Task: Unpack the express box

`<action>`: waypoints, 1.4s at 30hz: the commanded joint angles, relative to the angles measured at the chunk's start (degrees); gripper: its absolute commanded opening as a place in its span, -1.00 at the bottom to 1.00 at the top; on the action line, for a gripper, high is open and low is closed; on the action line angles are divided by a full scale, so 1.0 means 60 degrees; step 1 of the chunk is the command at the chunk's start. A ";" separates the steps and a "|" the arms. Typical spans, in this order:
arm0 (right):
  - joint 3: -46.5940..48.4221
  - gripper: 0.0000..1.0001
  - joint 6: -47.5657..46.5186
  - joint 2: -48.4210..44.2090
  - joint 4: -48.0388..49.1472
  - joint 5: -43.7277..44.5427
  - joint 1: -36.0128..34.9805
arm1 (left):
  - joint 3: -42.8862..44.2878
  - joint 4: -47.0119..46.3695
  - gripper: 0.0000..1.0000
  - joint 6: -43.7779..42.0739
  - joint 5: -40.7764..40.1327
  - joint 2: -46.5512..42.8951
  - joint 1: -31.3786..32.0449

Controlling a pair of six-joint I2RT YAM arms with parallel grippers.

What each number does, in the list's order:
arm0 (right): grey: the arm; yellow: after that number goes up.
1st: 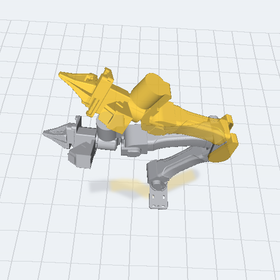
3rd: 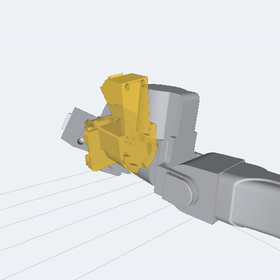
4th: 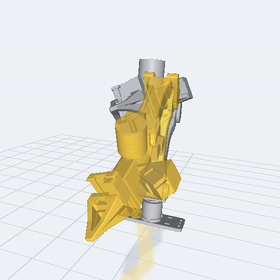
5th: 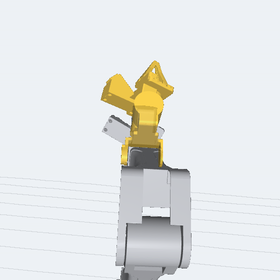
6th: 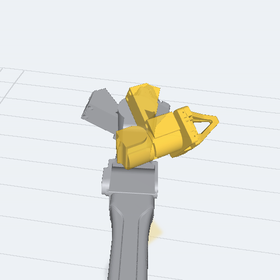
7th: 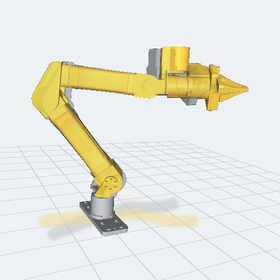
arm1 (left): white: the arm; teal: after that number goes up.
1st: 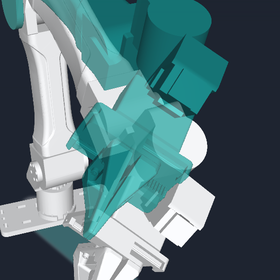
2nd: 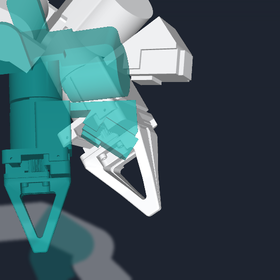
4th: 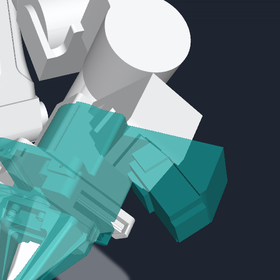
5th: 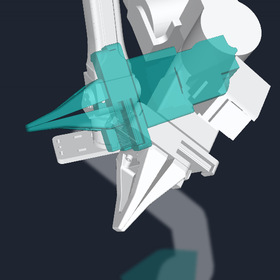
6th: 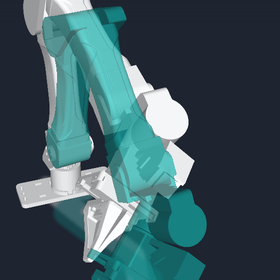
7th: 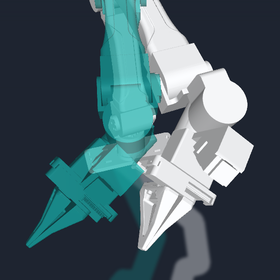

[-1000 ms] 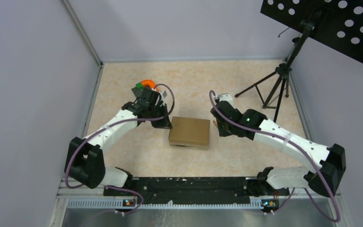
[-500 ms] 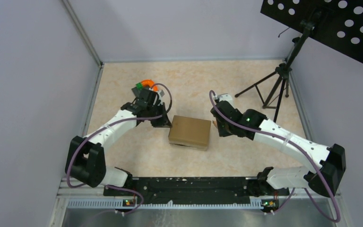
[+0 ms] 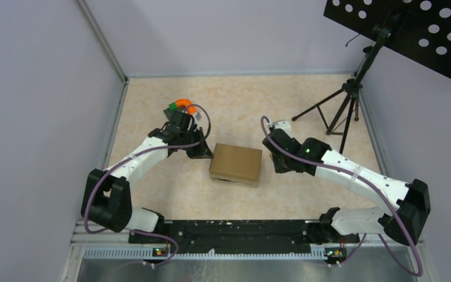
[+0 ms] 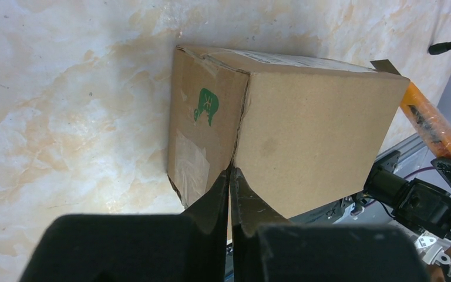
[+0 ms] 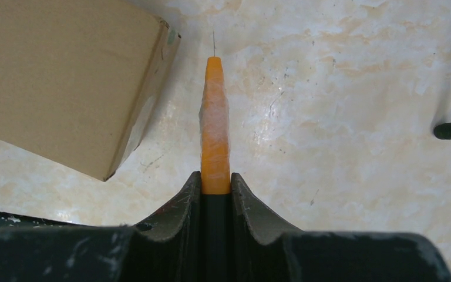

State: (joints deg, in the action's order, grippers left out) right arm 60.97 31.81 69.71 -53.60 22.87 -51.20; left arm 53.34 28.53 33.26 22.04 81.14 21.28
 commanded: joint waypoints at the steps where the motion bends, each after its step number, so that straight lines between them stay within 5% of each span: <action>1: -0.0051 -1.00 0.0161 -0.0406 0.0014 0.0251 0.0103 | -0.0916 0.0697 -0.89 -0.0372 -0.1802 0.0775 -0.0162; 42: -0.1003 -1.00 0.0732 -0.0736 0.0833 -0.1364 0.0109 | -0.1417 0.0717 -0.88 -0.0584 -0.1939 0.0754 -0.0690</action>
State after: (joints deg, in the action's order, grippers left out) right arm 56.07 34.06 67.75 -51.22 17.63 -51.20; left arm 50.46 26.24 34.54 25.28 80.36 17.82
